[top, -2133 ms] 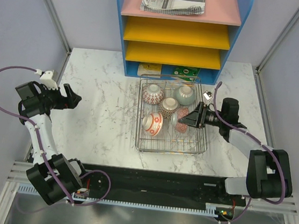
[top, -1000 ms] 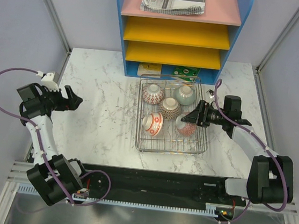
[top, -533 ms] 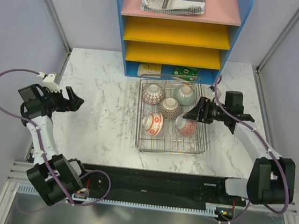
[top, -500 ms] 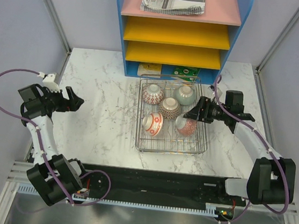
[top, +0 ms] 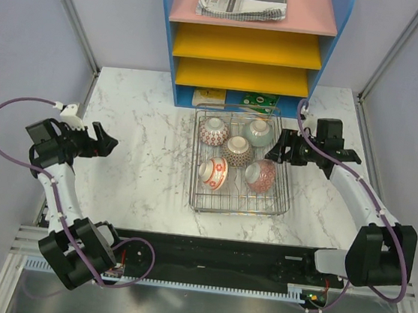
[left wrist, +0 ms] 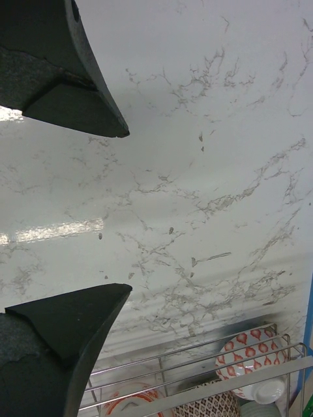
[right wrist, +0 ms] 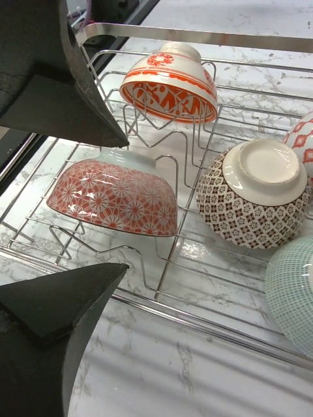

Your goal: Load the bowls into the dish rack

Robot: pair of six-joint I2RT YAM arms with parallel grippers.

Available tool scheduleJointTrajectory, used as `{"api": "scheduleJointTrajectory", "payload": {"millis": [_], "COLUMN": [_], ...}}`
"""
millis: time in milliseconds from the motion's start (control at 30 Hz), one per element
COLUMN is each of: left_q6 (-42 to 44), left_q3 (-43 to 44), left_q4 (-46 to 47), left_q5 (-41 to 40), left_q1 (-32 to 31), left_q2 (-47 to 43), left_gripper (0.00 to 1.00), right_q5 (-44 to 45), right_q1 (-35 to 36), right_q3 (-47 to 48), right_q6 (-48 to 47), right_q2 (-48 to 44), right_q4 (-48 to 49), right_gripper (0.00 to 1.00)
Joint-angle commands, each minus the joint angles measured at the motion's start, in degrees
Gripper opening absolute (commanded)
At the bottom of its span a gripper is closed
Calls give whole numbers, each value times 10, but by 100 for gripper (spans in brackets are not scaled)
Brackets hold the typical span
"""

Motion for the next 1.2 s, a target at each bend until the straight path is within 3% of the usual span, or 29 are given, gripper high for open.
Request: {"api": "scheduleJointTrajectory", "payload": {"millis": [0, 233, 533, 633, 667, 767, 1167], "left_q6": [23, 36, 62, 61, 59, 62, 77], "left_q3": [-1, 14, 17, 14, 14, 7, -33], "left_q4": [10, 7, 3, 10, 13, 16, 16], "left_q5": [15, -2, -150, -172, -169, -149, -66], "left_q1": [0, -14, -164, -190, -192, -193, -192], "left_q2": [-16, -19, -33, -48, -51, -66, -130], "left_gripper": [100, 100, 100, 100, 100, 100, 100], "right_q5": [38, 112, 223, 233, 230, 189, -38], "right_q1": [2, 3, -1, -8, -9, -50, -318], "right_q3": [47, 89, 31, 48, 59, 98, 90], "right_q6": [-27, -40, -86, -149, -197, -289, -417], "right_q2": [-40, -89, -111, -124, -130, -147, -200], "right_q4": [-24, -16, 25, 18, 6, -66, -146], "right_gripper": [79, 81, 82, 94, 98, 98, 98]}}
